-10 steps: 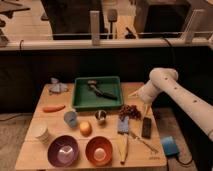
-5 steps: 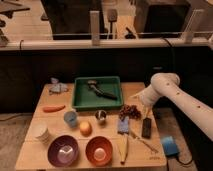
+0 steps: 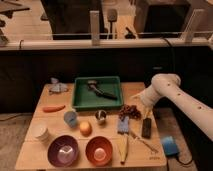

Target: Place grapes in table surface

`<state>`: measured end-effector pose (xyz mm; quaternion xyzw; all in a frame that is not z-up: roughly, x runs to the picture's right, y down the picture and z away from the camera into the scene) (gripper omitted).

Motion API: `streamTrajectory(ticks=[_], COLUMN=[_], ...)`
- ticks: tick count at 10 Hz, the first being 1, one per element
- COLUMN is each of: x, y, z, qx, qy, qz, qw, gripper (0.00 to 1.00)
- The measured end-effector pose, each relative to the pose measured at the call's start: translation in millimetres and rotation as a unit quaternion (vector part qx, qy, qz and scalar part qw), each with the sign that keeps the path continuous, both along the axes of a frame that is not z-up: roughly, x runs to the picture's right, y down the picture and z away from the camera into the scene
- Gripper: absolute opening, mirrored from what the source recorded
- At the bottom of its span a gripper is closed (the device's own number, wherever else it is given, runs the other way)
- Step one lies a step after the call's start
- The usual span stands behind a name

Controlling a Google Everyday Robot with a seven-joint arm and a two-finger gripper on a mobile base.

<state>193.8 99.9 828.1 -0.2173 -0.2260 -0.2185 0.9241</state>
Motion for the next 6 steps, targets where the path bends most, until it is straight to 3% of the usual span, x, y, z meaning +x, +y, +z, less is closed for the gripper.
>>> streamTrajectory(ticks=[6], x=[-2.1], y=[-0.9], z=[0.2], qx=[0.0], qy=[-0.001], qz=[-0.001], qw=[1.0], gripper=[0.8])
